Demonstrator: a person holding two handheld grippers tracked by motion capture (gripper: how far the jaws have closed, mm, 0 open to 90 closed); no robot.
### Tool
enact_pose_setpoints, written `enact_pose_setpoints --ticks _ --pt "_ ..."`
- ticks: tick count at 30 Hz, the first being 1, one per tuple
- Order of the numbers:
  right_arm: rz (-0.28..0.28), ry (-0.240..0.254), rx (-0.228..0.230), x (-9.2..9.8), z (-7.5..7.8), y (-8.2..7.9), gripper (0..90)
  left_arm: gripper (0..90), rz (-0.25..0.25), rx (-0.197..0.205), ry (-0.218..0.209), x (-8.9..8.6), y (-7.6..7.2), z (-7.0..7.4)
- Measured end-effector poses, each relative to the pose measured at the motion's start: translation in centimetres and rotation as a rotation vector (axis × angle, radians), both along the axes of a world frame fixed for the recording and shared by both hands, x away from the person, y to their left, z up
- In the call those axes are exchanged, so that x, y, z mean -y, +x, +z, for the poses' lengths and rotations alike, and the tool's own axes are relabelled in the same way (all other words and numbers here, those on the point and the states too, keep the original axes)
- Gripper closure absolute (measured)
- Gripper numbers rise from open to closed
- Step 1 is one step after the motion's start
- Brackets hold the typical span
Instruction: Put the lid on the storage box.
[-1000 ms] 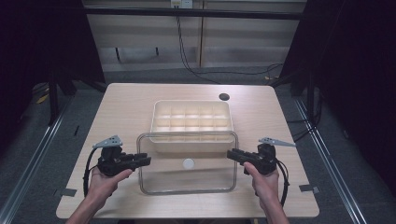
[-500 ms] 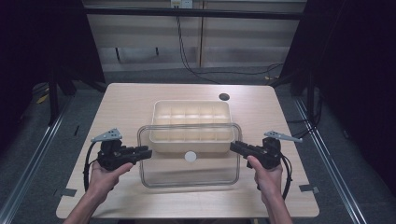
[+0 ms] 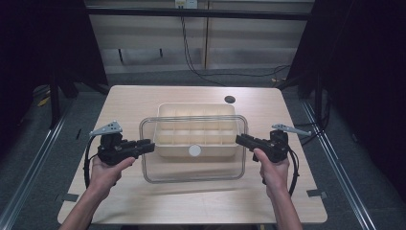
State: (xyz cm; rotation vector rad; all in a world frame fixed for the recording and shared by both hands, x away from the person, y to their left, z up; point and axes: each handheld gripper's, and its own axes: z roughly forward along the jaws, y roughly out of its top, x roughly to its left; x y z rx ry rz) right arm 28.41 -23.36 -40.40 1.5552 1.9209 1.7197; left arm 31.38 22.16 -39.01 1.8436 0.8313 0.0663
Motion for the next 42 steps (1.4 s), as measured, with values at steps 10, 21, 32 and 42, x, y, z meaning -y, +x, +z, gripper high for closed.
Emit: enact_pose_setpoints --ticks 10,21,32,42 --pt "-0.003 0.001 0.013 0.1 1.2 1.5 66.4 68.3 0.017 0.008 -0.006 0.1 1.3 1.1" --pt "-0.003 0.003 0.030 -0.6 2.0 3.1 66.1 68.2 0.038 0.018 -0.006 -0.4 2.3 2.0" --pt "-0.013 -0.014 0.045 -0.8 3.2 5.1 65.8 68.1 0.053 0.022 -0.011 -0.3 4.0 2.7" --pt "-0.045 0.007 0.038 -0.8 3.4 6.8 65.1 67.1 0.076 0.031 0.009 0.1 5.8 3.6"
